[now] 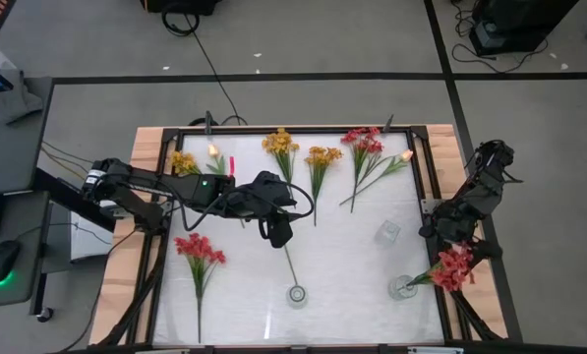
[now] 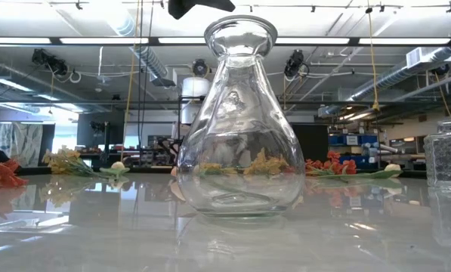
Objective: Sort flowers into vase by color
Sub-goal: Put the bottom right pink flowers into the bottom right transparent vase, then put the top pink flowers into the bottom right transparent vase
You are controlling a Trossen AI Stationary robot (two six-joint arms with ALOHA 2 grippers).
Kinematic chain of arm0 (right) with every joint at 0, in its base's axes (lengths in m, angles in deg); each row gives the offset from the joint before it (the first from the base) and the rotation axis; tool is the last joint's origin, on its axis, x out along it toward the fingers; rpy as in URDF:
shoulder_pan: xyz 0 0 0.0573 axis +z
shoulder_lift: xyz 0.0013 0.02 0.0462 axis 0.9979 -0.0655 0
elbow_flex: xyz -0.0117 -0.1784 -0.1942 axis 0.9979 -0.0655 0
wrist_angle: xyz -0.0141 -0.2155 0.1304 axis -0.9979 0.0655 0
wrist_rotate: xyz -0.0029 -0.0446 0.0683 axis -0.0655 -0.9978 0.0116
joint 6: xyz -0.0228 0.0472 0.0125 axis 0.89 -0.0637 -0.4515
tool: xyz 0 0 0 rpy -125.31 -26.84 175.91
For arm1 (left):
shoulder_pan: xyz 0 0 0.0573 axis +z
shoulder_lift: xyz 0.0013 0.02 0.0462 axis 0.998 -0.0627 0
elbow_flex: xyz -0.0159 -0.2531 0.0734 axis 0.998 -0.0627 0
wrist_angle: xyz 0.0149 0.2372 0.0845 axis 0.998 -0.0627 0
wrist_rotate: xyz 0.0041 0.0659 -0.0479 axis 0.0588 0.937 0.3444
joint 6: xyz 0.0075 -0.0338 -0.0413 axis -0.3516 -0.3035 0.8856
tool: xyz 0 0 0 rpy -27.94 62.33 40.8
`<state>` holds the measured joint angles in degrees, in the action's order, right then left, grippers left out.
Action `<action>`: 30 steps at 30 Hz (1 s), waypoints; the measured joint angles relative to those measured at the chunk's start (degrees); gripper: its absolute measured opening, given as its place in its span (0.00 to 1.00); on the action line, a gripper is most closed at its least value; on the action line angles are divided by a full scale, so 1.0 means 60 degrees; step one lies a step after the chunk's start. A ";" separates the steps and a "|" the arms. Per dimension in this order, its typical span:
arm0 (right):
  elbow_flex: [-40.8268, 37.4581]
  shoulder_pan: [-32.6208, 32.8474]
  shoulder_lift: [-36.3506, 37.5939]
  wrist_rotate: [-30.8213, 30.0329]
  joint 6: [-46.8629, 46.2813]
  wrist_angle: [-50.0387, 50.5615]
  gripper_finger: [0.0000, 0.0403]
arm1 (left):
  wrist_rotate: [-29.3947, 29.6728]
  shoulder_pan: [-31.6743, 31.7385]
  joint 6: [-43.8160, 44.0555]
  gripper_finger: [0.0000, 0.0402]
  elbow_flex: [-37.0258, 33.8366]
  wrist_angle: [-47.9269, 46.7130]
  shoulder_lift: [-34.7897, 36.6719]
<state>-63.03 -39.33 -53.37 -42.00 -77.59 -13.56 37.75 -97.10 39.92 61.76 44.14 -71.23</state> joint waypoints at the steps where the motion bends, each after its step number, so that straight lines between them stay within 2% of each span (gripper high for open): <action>1: 0.0089 0.0000 -0.0004 -0.0009 0.0016 0.0149 0.80 | 0.0001 0.0000 0.0002 0.47 0.0000 -0.0004 0.0000; 10: 0.1544 0.0000 0.0000 -0.1489 0.1088 0.1409 0.79 | 0.0000 0.0000 0.0002 0.47 0.0000 -0.0009 0.0000; 24: 0.2614 0.0000 0.0000 -0.1884 0.0967 0.1537 0.80 | 0.0000 -0.0001 0.0009 0.47 0.0000 -0.0004 0.0000; 30: 0.3307 0.0000 0.0000 -0.2545 0.1250 0.1700 0.80 | 0.0000 0.0002 0.0009 0.47 0.0000 -0.0004 0.0000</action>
<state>-43.18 -39.33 -53.37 -57.27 -70.09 -3.36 37.75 -97.08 39.97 61.76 44.12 -71.23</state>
